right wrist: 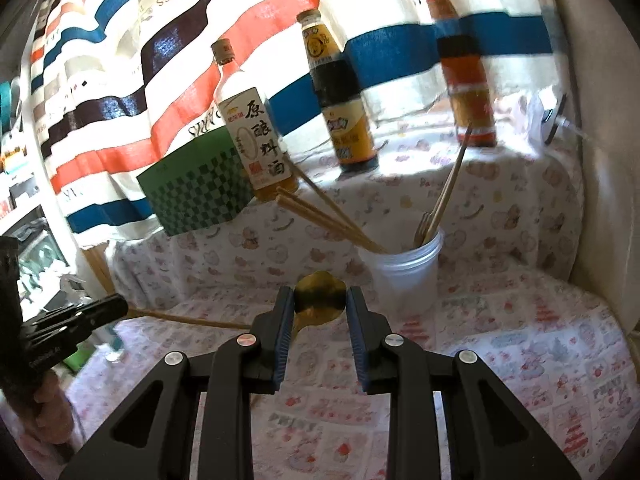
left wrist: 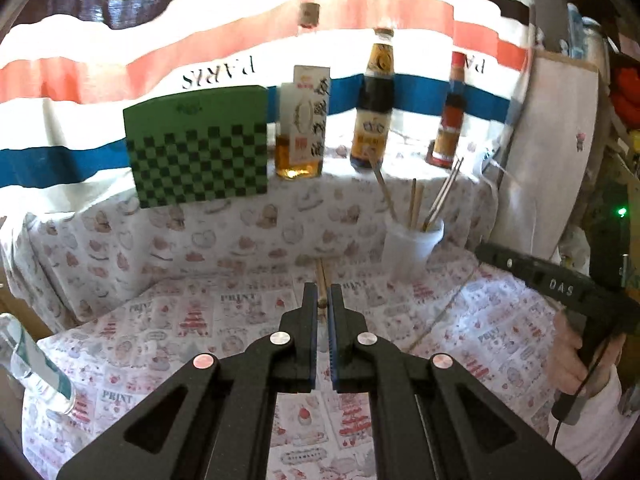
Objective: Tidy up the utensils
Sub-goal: 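Raise the chopstick and spoon and carry them over the white cup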
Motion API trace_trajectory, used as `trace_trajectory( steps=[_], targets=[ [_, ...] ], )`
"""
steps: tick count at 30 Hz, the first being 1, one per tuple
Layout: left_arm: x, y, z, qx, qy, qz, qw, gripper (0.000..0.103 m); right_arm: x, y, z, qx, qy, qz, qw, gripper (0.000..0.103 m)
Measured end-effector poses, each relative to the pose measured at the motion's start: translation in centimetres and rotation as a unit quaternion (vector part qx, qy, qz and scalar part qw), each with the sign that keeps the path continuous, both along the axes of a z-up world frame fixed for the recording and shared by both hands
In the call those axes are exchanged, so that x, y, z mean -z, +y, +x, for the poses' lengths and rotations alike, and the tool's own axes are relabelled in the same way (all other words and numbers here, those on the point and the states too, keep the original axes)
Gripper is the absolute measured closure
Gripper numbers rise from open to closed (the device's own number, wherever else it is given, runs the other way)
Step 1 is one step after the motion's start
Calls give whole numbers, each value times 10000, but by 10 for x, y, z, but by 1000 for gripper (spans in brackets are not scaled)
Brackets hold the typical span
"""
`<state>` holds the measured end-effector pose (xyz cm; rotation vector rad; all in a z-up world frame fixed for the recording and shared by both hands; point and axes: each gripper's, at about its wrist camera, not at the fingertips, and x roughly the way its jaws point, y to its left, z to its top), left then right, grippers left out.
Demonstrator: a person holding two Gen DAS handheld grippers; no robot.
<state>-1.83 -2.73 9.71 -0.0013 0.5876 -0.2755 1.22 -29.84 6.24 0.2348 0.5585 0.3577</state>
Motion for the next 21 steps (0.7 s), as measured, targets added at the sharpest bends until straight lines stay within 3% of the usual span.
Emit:
trace_trajectory(
  steps=[2,6,10,21],
  targets=[
    [-8,5,-1,-37,-35,-72,10000,100,-5,-1,1,-90,129,27,9999,74],
    [-23,4,-5,-161,-287,21,9995,100,-23,2,-13,-26,-283,-334,9990,74],
    [-34,5,2,-251,-210,-60,9994,100,-39,-1,-18,-66,-409,-348,9985,74],
    [-90,-16,3,-58,-881,-192,9959,100,-84,-11,-25,315,-926,-928,9909,74]
  ],
)
